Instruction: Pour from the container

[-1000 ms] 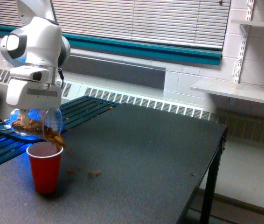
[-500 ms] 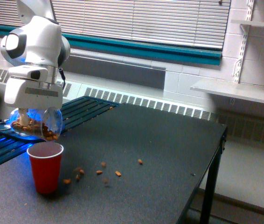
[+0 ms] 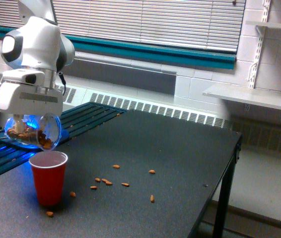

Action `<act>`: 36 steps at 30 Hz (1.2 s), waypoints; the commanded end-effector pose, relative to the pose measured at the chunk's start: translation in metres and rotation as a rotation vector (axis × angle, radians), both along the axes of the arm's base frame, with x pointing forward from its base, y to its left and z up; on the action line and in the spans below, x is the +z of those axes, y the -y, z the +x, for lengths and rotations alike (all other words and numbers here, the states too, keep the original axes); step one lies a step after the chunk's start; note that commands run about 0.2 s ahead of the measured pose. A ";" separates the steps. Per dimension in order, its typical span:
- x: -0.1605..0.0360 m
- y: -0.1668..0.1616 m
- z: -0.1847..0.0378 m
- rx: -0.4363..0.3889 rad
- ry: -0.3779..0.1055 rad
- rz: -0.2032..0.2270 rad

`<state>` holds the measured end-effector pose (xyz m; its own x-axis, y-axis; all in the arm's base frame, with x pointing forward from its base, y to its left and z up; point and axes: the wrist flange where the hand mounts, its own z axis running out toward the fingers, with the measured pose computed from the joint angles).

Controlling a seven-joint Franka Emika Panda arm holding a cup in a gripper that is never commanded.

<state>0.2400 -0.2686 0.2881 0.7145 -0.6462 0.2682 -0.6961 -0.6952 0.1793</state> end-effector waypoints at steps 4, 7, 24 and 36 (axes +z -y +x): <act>0.010 0.008 0.000 0.025 -0.002 -0.028; 0.011 0.008 0.004 0.047 -0.010 -0.028; 0.015 0.017 0.018 0.131 -0.062 -0.073; 0.010 0.019 0.000 0.143 -0.108 -0.081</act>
<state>0.2471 -0.2853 0.2970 0.8127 -0.5294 0.2436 -0.5819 -0.7600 0.2895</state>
